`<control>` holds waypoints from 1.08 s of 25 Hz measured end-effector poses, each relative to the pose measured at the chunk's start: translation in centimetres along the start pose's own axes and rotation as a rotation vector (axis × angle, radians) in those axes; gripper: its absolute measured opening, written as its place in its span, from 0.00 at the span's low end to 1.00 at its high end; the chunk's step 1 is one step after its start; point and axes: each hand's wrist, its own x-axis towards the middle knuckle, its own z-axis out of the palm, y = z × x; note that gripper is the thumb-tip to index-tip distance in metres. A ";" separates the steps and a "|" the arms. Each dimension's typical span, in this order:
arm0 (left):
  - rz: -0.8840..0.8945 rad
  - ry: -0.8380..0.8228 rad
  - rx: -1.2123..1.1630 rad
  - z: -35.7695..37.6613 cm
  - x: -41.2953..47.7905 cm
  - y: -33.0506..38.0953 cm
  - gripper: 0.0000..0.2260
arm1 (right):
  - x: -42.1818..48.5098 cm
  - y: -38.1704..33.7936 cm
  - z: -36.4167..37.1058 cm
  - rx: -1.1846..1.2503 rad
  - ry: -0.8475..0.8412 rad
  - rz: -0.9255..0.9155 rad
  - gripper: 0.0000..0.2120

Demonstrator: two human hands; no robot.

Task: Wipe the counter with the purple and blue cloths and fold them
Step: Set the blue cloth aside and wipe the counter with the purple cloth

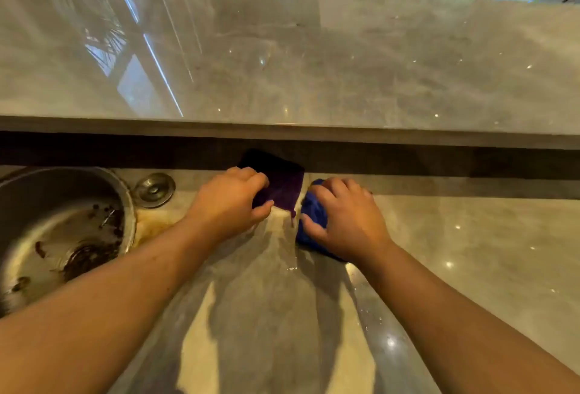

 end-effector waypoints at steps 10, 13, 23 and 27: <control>-0.107 -0.120 0.127 4.6 2.6 -1.8 0.10 | 5.0 -2.0 6.7 0.023 -0.087 -0.061 0.27; -0.103 -0.102 0.118 4.9 3.1 -1.9 0.13 | 6.0 -2.4 7.4 0.005 -0.103 -0.049 0.29; -0.093 -0.008 0.069 6.7 2.4 -1.6 0.13 | 2.1 -1.0 10.3 -0.007 0.070 0.078 0.11; -0.067 0.025 0.055 7.0 2.1 -1.8 0.11 | 5.4 3.2 10.1 0.003 0.051 0.054 0.13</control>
